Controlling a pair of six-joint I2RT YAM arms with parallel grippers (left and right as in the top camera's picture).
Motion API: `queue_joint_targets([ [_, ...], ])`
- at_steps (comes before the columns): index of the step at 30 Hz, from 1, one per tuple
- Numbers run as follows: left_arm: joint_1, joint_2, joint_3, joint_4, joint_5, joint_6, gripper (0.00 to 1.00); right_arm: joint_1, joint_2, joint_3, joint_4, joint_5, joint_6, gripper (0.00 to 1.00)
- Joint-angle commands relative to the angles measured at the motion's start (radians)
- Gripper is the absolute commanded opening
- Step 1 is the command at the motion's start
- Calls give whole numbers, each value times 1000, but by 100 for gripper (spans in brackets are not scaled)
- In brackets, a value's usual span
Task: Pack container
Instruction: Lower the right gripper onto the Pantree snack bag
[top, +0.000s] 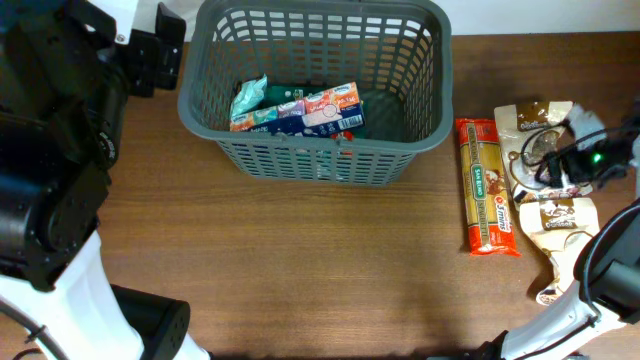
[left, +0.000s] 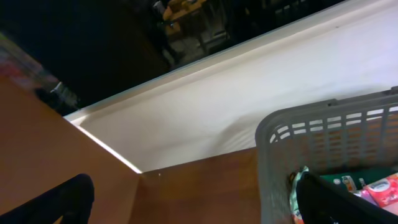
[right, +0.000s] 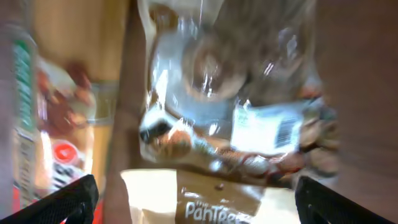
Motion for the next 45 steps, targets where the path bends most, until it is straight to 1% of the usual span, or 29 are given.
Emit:
queue_joint_targets([
  [1,4,16,5,5,-29,-2,99,7,-18,-93,29,150,-16,99],
  [4,4,27,5,7,-29,-2,99,2,-63,-163,74,269,-17,99],
  [6,4,36,5,7,-29,-2,99,-14,-87,-190,87,308,-39,99],
  [8,4,44,5,7,-29,-2,99,-49,-111,-211,85,309,-70,99],
  [13,4,61,5,7,-29,-2,99,-137,-142,-247,85,284,-69,99],
  [18,4,70,5,7,-29,-3,99,-183,-178,-307,119,252,-69,99],
  [23,4,73,5,7,-29,-3,99,-154,-181,-339,127,237,-69,99],
  [27,4,73,5,7,-29,-2,99,-117,-181,-365,133,266,-69,99],
  [36,4,73,5,6,-29,-2,99,-120,-194,-447,146,315,-70,99],
  [41,4,73,5,6,-29,-2,99,-120,-195,-528,156,394,-117,99],
  [45,4,73,5,6,-29,-2,99,-120,-209,-557,186,400,-121,99],
])
